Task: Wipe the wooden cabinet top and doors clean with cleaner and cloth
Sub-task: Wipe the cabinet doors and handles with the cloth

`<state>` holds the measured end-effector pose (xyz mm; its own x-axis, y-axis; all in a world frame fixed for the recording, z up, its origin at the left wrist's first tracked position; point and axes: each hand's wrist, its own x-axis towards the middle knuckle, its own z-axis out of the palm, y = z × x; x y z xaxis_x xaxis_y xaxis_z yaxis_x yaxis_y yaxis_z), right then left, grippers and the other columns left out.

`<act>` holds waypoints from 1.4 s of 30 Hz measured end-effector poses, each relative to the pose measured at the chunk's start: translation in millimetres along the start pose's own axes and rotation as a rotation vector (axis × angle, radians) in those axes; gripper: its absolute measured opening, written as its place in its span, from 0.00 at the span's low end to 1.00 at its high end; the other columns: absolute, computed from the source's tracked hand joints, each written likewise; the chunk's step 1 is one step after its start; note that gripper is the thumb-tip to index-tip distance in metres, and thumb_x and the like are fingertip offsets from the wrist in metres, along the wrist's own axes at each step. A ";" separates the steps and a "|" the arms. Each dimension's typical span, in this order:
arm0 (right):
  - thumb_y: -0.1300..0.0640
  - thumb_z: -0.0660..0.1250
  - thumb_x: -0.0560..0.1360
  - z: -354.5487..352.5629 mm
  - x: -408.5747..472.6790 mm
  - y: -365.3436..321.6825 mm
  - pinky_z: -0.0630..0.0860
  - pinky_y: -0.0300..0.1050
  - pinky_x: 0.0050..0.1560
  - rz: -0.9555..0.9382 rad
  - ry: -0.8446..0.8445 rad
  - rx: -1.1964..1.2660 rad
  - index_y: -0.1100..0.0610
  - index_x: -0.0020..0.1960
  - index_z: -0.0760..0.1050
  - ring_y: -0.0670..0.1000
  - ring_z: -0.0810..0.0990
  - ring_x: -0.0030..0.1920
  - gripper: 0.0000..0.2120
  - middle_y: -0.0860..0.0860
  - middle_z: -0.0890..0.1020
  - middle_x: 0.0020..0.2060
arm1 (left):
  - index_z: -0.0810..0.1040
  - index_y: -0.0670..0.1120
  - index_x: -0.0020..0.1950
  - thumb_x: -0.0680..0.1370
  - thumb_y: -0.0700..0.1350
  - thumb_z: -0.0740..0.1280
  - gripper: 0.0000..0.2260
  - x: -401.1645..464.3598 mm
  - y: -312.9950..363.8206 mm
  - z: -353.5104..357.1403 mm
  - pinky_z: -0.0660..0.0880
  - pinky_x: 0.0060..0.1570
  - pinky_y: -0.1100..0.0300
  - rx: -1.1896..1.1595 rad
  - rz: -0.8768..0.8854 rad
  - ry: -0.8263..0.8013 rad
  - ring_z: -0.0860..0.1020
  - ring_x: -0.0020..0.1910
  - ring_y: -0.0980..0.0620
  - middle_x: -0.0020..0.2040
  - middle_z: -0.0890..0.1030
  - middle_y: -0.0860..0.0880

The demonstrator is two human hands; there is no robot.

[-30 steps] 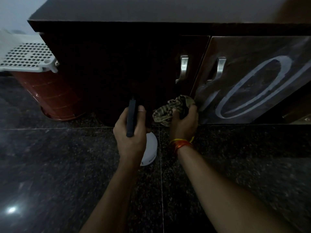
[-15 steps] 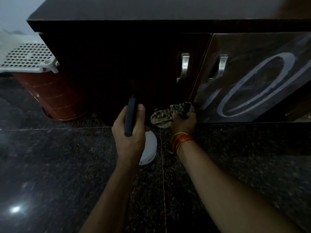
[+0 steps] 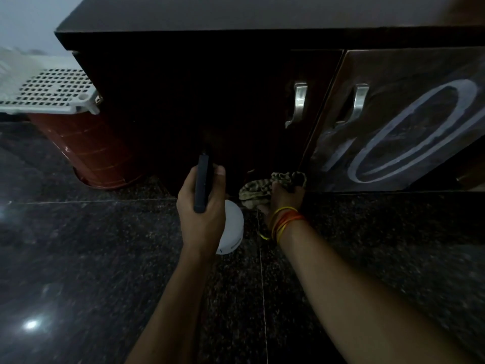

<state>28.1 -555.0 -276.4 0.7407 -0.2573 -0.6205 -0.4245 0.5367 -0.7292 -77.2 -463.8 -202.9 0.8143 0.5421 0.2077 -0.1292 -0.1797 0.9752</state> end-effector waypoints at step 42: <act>0.63 0.60 0.79 27.2 -10.7 -13.7 0.76 0.48 0.45 0.335 -0.219 0.045 0.60 0.72 0.63 0.59 0.68 0.69 0.22 0.57 0.66 0.71 | 0.78 0.41 0.54 0.80 0.50 0.62 0.13 3.7 -1.4 -24.1 0.70 0.33 0.60 0.048 0.048 0.033 0.70 0.35 0.35 0.37 0.72 0.32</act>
<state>40.1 -537.7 -252.0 0.6607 0.1122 -0.7422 -0.6417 0.5975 -0.4808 -87.6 -441.8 -201.7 0.7884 0.5589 0.2571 -0.1394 -0.2448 0.9595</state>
